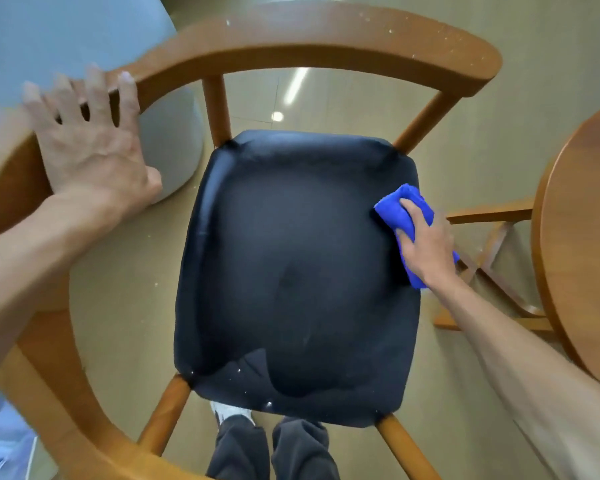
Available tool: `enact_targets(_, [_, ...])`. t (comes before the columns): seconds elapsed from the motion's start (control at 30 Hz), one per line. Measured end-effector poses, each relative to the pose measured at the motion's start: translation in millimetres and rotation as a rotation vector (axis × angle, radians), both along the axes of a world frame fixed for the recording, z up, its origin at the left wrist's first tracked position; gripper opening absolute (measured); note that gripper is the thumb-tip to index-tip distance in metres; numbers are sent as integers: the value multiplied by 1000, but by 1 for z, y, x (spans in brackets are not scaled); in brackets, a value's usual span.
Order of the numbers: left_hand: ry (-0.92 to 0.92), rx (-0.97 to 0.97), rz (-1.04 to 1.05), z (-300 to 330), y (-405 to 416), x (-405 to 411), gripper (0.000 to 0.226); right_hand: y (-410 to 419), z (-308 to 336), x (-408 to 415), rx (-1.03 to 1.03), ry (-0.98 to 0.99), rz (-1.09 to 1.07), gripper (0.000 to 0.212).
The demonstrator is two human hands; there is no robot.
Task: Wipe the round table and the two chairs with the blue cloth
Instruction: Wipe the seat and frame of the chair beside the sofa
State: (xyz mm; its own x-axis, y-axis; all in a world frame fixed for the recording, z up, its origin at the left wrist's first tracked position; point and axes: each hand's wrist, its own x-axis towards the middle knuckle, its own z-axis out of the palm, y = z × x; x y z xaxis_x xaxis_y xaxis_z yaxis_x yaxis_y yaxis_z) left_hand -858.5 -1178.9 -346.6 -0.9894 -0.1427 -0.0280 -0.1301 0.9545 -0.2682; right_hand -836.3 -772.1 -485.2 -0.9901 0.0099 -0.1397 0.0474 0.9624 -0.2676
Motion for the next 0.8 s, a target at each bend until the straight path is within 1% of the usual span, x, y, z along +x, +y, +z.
enact_targets(0.03, [8, 29, -5, -2, -1, 0, 90, -9, -2, 1, 4, -12, -99, 49])
enact_targets(0.07, [4, 50, -5, -4, -2, 0, 91, -18, -4, 12, 16, 21, -99, 49])
enact_targets(0.1, [0, 63, 0, -6, -3, -1, 92, -28, -6, 31, 6, 64, -12, 50])
enact_targets(0.13, [2, 76, 10, -7, -4, -2, 92, -36, -5, 58, -22, 90, 133, 53])
enact_targets(0.2, [25, 118, 23, -8, -1, -4, 93, -42, -4, 118, -76, 53, 465, 56])
enact_targets(0.27, [83, 151, -2, -11, 11, -1, 95, -34, 1, 154, -39, -4, 819, 57])
enact_targets(0.3, [100, 161, -46, -17, 21, 3, 94, -26, 1, 155, -4, -18, 928, 58])
enact_targets(0.33, [88, 180, -104, -26, 33, 10, 93, -19, 0, 145, 5, -14, 948, 59])
enact_targets(0.37, [35, 208, -159, -38, 47, 17, 91, -13, -2, 127, -7, 14, 874, 60])
enact_targets(0.4, [-56, 243, -188, -52, 60, 24, 90, -9, -4, 105, -38, 42, 724, 59])
enact_targets(0.47, [-268, 328, -151, -84, 80, 37, 96, -3, -10, 54, -88, 113, 413, 56])
enact_targets(0.57, [-450, 410, -88, -134, 95, 53, 107, -1, -19, -6, -102, 137, 128, 49])
enact_targets(0.67, [-516, 365, -111, -163, 101, 64, 119, -9, -30, -34, -125, 121, -225, 47])
enact_targets(0.8, [-508, 349, -116, -168, 100, 66, 121, -12, -32, -22, -162, 107, -545, 43])
